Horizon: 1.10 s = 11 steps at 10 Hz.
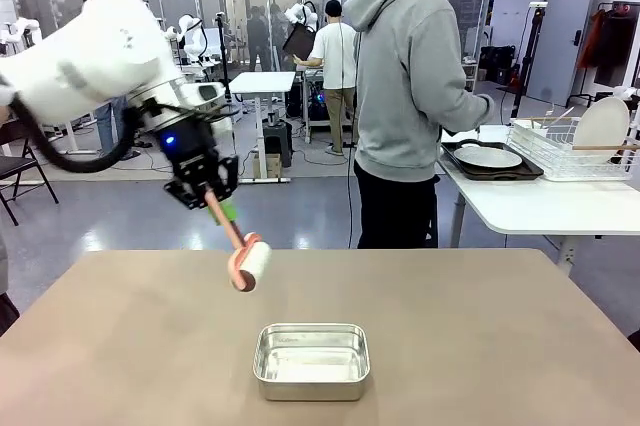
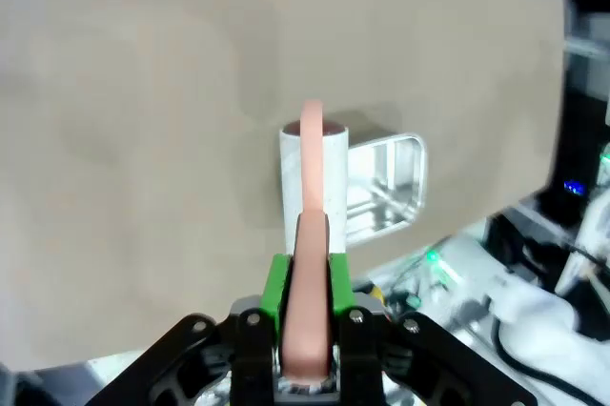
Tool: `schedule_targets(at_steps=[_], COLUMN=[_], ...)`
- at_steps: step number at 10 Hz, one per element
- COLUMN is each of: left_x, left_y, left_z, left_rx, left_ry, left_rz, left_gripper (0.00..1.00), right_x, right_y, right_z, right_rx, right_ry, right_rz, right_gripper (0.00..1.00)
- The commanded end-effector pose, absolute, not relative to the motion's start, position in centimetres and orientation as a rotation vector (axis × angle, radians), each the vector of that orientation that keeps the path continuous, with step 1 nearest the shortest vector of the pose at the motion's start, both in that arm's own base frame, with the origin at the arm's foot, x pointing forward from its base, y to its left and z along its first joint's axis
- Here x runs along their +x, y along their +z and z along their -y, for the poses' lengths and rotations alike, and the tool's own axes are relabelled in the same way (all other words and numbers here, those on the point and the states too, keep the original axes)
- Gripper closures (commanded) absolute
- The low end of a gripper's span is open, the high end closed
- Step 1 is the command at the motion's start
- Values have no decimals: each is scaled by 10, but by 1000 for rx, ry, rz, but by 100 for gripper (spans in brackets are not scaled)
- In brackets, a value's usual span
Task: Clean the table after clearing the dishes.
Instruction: When the right (or left) Handle tray is removed, use the right hand (or left hand) to clean the right (or left) side of the table with the Lint Roller.
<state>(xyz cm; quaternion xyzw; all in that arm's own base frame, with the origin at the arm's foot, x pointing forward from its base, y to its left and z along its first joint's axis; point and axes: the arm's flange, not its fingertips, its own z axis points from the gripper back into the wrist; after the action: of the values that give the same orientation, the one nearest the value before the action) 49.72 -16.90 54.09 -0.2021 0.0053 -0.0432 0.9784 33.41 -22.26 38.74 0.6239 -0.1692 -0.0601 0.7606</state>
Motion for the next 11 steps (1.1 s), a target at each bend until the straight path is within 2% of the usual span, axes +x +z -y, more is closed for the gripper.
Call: schedule_targets(at_steps=[1, 7, 8, 11], left_x=[508, 508, 508, 504], left_y=[553, 553, 548, 519], left_z=[191, 191, 195, 165], left_rx=[-413, -413, -415, -468], left_ry=[-143, -143, -142, -107], left_rz=[-45, -45, -28, 35], left_gripper=[98, 98, 79, 79], right_x=[333, 333, 333, 333], right_y=[391, 391, 391, 391], right_z=[222, 222, 222, 222], right_rx=[1359, 1359, 1359, 1359], right_ry=[-128, -128, -128, -128], right_rz=[372, 372, 372, 372], right_gripper=[0, 0, 0, 0])
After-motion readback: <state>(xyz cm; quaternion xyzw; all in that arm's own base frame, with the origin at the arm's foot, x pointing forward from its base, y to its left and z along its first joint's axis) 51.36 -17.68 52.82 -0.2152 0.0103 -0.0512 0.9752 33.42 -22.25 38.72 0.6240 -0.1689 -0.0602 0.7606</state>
